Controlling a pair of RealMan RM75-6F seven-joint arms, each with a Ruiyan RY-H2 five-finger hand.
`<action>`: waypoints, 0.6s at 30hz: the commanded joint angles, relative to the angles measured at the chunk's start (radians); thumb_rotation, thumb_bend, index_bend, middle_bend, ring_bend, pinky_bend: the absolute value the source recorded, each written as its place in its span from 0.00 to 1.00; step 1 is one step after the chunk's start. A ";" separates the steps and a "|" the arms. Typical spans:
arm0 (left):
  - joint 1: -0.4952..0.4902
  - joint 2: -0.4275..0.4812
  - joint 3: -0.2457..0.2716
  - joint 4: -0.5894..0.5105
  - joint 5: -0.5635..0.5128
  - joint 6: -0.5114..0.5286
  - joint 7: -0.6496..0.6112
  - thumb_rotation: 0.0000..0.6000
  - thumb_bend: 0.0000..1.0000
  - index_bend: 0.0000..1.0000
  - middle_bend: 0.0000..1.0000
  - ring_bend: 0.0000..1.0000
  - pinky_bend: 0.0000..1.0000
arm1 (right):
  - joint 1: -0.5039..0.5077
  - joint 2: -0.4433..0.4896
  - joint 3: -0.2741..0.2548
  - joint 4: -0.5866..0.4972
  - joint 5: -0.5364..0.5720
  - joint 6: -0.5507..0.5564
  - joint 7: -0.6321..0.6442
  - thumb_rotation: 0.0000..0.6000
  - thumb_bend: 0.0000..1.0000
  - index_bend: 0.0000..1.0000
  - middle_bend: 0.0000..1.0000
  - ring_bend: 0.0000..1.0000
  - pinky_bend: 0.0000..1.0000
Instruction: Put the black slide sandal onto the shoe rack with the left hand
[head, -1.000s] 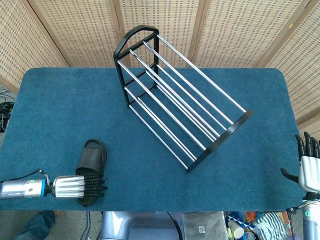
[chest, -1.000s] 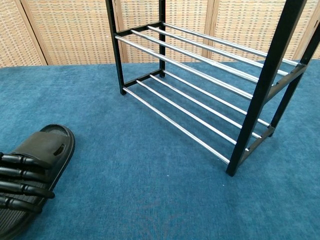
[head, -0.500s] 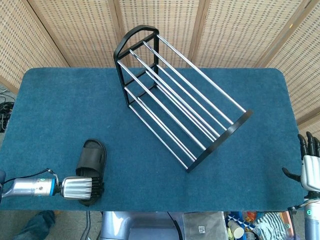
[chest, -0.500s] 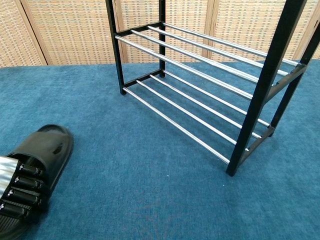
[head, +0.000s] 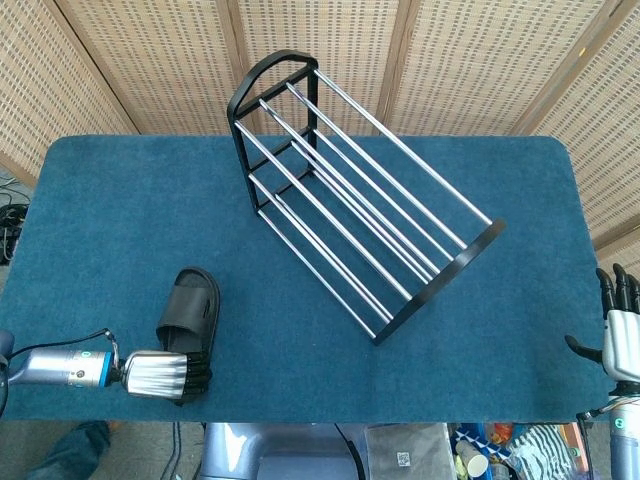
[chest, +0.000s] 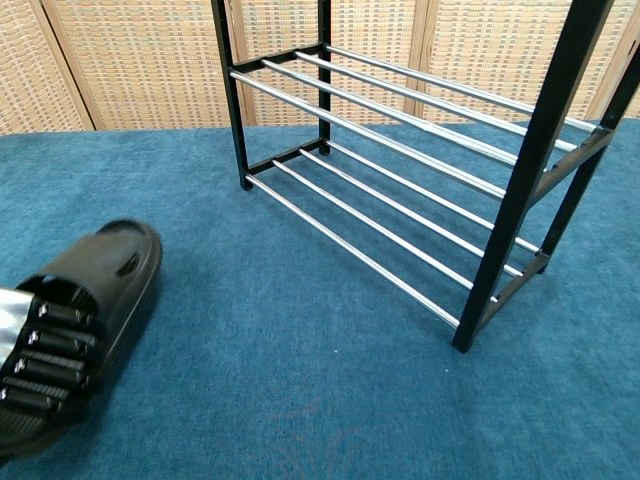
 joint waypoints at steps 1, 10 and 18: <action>-0.071 0.024 -0.014 -0.009 0.005 0.045 0.064 1.00 0.18 0.78 0.61 0.48 0.45 | 0.002 -0.001 0.001 0.002 0.003 -0.004 0.001 1.00 0.00 0.00 0.00 0.00 0.00; -0.256 0.086 -0.020 -0.178 0.037 -0.063 0.150 1.00 0.18 0.78 0.61 0.48 0.45 | 0.009 -0.001 0.005 0.007 0.016 -0.020 0.011 1.00 0.00 0.00 0.00 0.00 0.00; -0.402 0.035 -0.027 -0.244 0.069 -0.196 0.119 1.00 0.18 0.78 0.61 0.48 0.45 | 0.014 0.001 0.010 0.017 0.036 -0.039 0.025 1.00 0.00 0.00 0.00 0.00 0.00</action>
